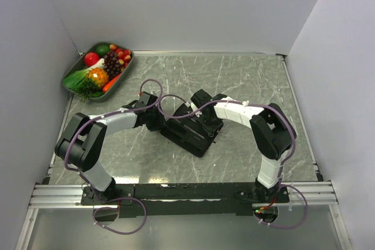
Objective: Sort the hair-cutting tools
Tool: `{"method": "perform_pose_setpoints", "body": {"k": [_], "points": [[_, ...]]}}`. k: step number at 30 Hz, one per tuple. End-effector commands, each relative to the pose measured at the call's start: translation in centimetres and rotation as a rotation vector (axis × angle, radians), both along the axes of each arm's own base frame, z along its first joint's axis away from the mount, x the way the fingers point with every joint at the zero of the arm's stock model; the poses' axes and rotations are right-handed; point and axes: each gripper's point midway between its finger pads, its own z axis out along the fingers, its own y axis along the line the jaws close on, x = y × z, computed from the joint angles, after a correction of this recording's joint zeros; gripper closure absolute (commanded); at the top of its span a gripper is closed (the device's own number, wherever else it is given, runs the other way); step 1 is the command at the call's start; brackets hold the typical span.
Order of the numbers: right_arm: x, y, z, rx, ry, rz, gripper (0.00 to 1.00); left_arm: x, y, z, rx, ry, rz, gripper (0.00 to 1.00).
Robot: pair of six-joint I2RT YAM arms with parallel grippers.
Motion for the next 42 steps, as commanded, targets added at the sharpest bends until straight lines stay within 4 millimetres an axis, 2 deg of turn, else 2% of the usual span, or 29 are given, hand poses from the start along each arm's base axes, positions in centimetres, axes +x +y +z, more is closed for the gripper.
{"method": "perform_pose_setpoints", "body": {"k": [1,5,9,14,18,25,29,35,38,42], "points": [[0.8,1.1,-0.3,0.039,0.01,0.007,0.61,-2.3,1.4,-1.5,0.059,0.073,-0.015,0.59],[0.6,1.3,-1.3,0.037,0.049,0.016,0.68,-2.3,1.3,-1.5,0.057,0.074,-0.014,0.59],[1.0,1.9,-1.1,0.043,0.049,0.029,0.73,-2.2,1.3,-1.5,0.054,0.073,-0.016,0.59],[2.4,2.7,-0.5,0.037,0.038,0.05,0.86,-2.3,1.3,-1.7,0.056,0.074,-0.018,0.59],[3.5,3.8,0.3,0.037,0.018,0.075,0.89,-2.3,1.2,-1.8,0.054,0.074,-0.021,0.59],[3.7,5.9,0.2,0.072,0.056,0.087,0.91,-2.1,1.3,-1.7,0.054,0.072,-0.019,0.59],[3.0,7.9,-0.2,0.102,0.091,0.1,0.91,-2.1,1.2,-1.7,0.054,0.074,-0.018,0.59],[2.7,8.8,-0.2,0.129,0.107,0.087,0.88,-2.2,1.3,-1.7,0.055,0.074,-0.013,0.59],[2.5,8.2,0.1,0.105,0.114,0.069,0.82,-2.3,1.4,-1.7,0.056,0.073,-0.011,0.59],[1.8,6.8,1.4,0.074,0.098,0.037,0.63,-1.5,1.2,-0.3,0.056,0.043,-0.011,0.58]]}}
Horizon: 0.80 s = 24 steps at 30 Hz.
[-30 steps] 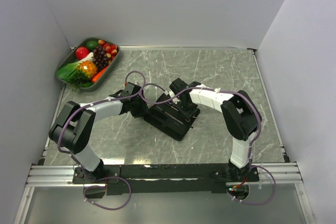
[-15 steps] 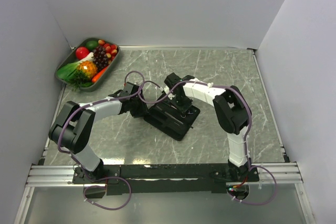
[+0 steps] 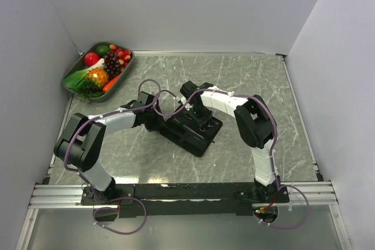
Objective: Sort the hair-cutting tools
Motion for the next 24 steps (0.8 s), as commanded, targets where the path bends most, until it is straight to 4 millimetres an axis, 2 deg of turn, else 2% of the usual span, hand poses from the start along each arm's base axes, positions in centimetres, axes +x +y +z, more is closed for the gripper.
{"method": "perform_pose_setpoints", "body": {"k": [1,2,5,9,13,16,18,19,20,21,22,23,24], "points": [[-0.6,2.4,2.7,0.098,-0.041,-0.021,0.57,-1.4,0.9,0.0,0.072,0.029,-0.017,0.57],[-0.5,2.0,3.2,0.086,-0.066,-0.026,0.53,-1.2,0.9,0.7,0.07,0.011,-0.018,0.57],[-0.4,1.1,5.4,0.09,-0.127,-0.044,0.48,-0.4,0.7,2.9,0.065,-0.035,-0.026,0.54],[0.0,-0.3,8.6,0.105,-0.206,-0.08,0.47,0.9,0.4,7.1,0.044,-0.12,-0.03,0.49],[1.2,-2.0,10.7,0.107,-0.288,-0.12,0.45,0.3,1.2,11.7,0.031,-0.195,-0.012,0.46],[3.0,-4.2,10.7,0.073,-0.317,-0.215,0.45,-1.4,1.9,12.5,0.014,-0.176,0.014,0.47],[4.8,-6.1,10.4,0.047,-0.338,-0.309,0.49,-3.1,2.0,11.4,-0.015,-0.122,0.023,0.54],[5.4,-6.6,10.2,0.045,-0.337,-0.339,0.51,-3.7,2.0,11.6,-0.037,-0.12,0.025,0.58],[6.2,-6.8,10.5,0.056,-0.347,-0.379,0.65,-4.9,2.0,10.4,-0.053,-0.078,0.03,0.63],[7.0,-7.8,9.6,0.04,-0.328,-0.422,0.8,-5.4,2.1,9.9,-0.059,-0.066,0.037,0.75],[7.5,-8.1,9.4,0.036,-0.321,-0.433,0.94,-5.9,2.2,9.7,-0.067,-0.066,0.039,0.82],[8.2,-7.9,9.6,0.052,-0.322,-0.475,1.0,-6.8,2.5,8.3,-0.058,-0.031,0.048,0.88],[8.6,-8.1,8.5,0.038,-0.302,-0.484,1.0,-7.2,2.6,7.7,-0.053,-0.018,0.05,0.97]]}}
